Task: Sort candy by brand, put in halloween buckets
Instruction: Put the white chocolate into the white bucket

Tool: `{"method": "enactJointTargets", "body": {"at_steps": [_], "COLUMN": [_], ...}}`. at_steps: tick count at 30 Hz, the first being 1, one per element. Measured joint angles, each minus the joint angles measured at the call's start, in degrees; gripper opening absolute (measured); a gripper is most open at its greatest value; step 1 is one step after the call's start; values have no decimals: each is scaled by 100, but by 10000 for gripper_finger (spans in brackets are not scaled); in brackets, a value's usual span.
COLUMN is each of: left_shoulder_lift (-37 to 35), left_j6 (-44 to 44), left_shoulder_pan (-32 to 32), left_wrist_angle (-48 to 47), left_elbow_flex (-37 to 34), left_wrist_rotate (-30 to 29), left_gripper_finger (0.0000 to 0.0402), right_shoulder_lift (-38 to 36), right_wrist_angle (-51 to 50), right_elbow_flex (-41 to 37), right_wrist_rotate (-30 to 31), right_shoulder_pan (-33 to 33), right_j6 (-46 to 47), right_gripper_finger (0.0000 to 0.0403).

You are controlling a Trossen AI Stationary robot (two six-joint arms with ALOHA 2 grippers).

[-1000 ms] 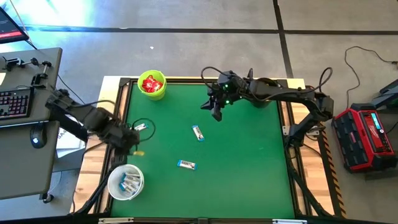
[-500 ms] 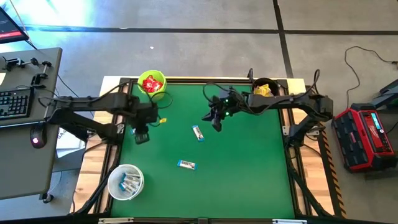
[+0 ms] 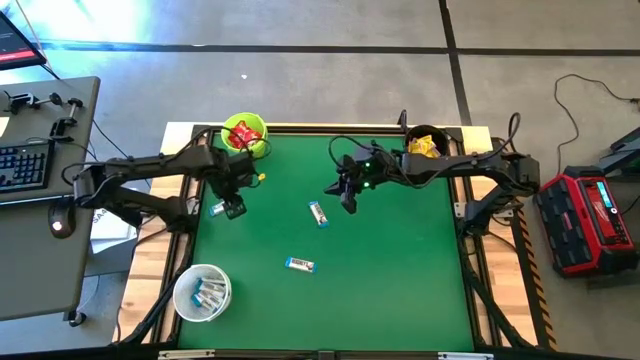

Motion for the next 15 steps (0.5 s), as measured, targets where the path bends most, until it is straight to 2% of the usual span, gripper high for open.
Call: {"method": "enactJointTargets", "body": {"at_steps": [7, 15], "left_shoulder_lift": [489, 1242], "left_j6": [335, 583], "left_shoulder_pan": [254, 480], "left_wrist_angle": [151, 695], "left_elbow_flex": [-254, -373], "left_wrist_rotate": [-387, -474], "left_gripper_finger": [200, 210], "right_shoulder_lift": [0, 0], "right_wrist_angle": [-11, -14], "right_elbow_flex": [2, 2], "right_wrist_rotate": [-1, -8], "right_shoulder_pan": [-5, -3], "right_j6": [-4, 1], "right_gripper_finger": [0, 0]}}
